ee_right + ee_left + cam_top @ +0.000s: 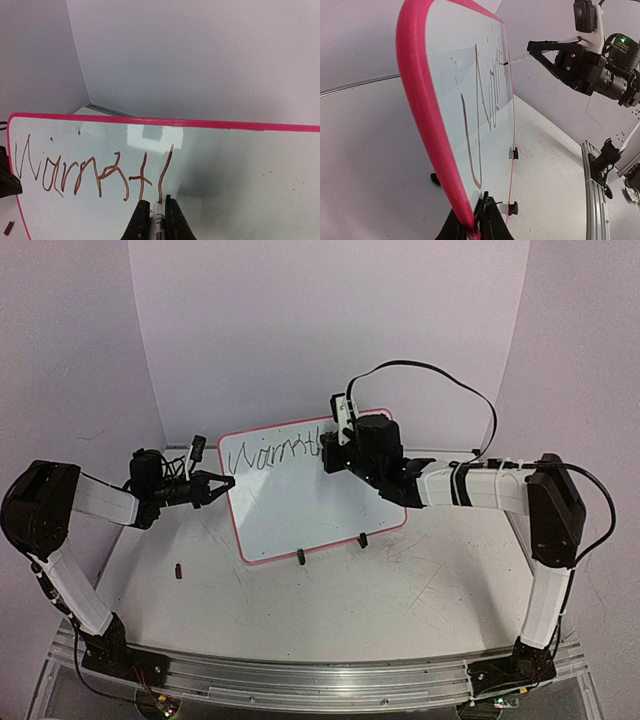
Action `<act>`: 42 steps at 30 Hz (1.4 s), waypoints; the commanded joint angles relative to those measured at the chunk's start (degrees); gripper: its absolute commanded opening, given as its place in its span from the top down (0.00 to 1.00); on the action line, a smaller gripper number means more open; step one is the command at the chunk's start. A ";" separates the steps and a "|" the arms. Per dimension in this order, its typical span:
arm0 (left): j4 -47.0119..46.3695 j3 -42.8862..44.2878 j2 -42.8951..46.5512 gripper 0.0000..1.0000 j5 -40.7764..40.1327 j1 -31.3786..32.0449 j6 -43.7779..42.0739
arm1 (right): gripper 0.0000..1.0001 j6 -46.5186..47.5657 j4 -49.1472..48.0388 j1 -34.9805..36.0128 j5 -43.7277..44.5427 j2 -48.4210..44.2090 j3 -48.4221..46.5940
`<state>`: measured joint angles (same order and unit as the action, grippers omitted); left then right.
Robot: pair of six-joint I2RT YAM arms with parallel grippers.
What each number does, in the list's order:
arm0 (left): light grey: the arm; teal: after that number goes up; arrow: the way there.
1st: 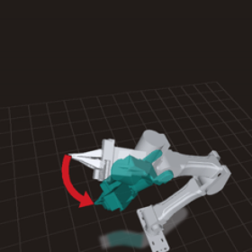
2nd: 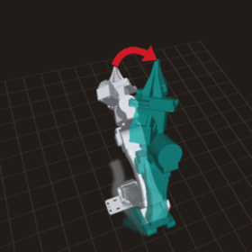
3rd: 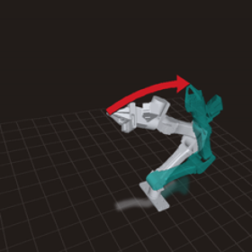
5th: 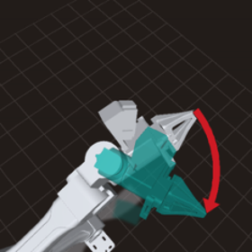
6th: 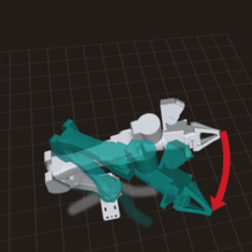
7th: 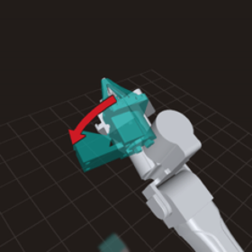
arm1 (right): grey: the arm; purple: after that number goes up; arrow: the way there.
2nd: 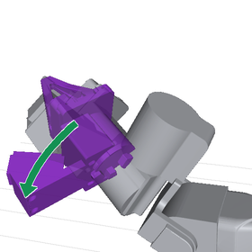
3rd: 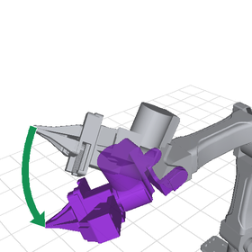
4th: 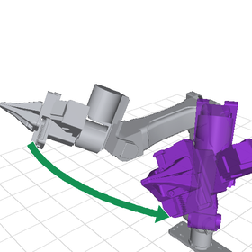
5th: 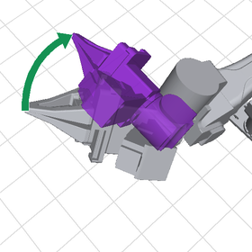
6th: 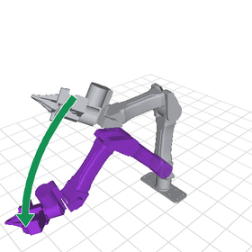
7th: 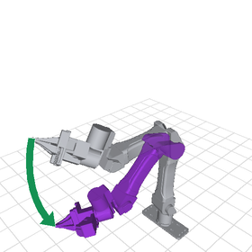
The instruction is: Write a sentence on the whiteboard
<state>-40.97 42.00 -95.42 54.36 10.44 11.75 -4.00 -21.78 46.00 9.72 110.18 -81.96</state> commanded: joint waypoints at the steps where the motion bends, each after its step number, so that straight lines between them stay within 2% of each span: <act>1: 0.83 1.37 0.27 1.00 -4.40 0.11 -7.11 | 1.00 0.81 -1.10 -0.63 3.16 1.41 -4.72; 9: 0.81 1.49 0.19 1.00 -4.48 0.11 -7.27 | 1.00 0.55 -1.16 -1.17 6.37 2.15 -6.01; 16: 0.81 1.42 0.22 1.00 -4.48 0.10 -7.27 | 1.00 -0.19 -1.07 -1.26 8.90 0.11 -3.00; 26: 0.92 1.41 0.19 1.00 -4.50 0.10 -7.18 | 1.00 -1.05 0.55 -1.24 5.15 -1.76 1.52; 35: 0.94 1.39 -0.14 1.00 -4.85 0.05 -7.23 | 1.00 -1.68 0.40 -2.45 8.04 -8.33 5.95; 37: 0.98 1.42 -0.23 1.00 -5.05 0.06 -7.19 | 1.00 -0.83 -2.62 -2.49 3.58 -12.55 7.41; 39: 1.00 1.39 -0.29 1.00 -5.01 0.12 -7.10 | 1.00 -1.01 -5.21 -2.49 -7.04 -15.55 7.55; 42: 1.01 1.59 -0.64 1.00 -5.16 0.35 -7.01 | 1.00 -2.90 -5.08 -2.49 -18.56 -15.13 5.82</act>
<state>-40.97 42.00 -95.42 54.41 10.44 11.51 -5.04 -21.48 43.14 7.50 99.44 -73.53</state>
